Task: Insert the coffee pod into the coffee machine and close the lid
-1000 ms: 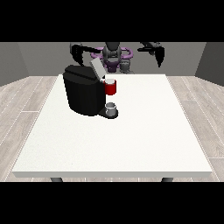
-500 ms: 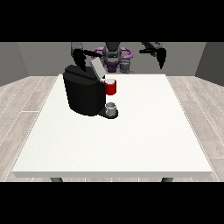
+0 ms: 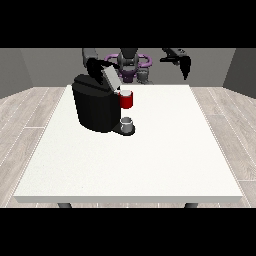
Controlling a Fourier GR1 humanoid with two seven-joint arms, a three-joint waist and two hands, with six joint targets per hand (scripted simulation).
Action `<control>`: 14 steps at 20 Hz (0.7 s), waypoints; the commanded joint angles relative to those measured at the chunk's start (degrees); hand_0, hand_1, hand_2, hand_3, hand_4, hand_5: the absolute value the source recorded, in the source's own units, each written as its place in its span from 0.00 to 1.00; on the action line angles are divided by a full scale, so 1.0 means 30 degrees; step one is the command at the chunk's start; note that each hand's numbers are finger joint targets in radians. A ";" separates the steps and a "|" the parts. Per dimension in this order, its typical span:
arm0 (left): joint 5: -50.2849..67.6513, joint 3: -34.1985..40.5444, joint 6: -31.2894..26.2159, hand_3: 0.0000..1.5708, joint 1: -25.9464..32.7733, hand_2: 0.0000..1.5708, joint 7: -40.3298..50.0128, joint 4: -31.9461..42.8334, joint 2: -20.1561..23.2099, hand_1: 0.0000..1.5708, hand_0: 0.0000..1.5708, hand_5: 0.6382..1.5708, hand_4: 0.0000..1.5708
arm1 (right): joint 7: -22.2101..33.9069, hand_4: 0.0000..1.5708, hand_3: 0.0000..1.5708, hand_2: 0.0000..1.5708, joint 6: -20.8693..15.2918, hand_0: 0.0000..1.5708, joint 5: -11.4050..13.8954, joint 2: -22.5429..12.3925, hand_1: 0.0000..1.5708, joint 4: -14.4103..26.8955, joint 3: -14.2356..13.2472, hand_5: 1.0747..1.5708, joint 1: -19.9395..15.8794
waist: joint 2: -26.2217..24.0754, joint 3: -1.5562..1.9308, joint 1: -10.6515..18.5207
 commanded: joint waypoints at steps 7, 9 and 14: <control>-0.0075 -0.0464 0.0388 0.00 -0.0083 0.00 -0.0532 0.0490 -0.0131 0.00 0.00 1.00 0.00 | 0.0673 0.00 0.00 0.00 -0.0653 0.00 0.0789 0.0748 0.00 0.1134 0.0487 1.00 -0.2085 | 0.0621 0.0106 0.0205; -0.0308 -0.0611 0.0770 0.00 0.0492 0.00 0.0352 -0.0318 0.0016 0.00 0.00 1.00 0.00 | -0.0423 0.00 0.00 0.00 -0.0183 0.00 0.0804 0.0769 0.00 0.1450 0.0591 1.00 -0.0865 | 0.0042 0.0109 0.0118; 0.0724 0.0828 0.0150 0.00 -0.1024 0.00 -0.0366 0.1284 0.1361 0.00 0.00 1.00 0.09 | 0.0357 0.14 0.00 0.00 -0.0104 0.00 0.1185 0.0587 0.00 0.1299 0.0796 1.00 -0.2961 | 0.1078 0.0104 -0.0217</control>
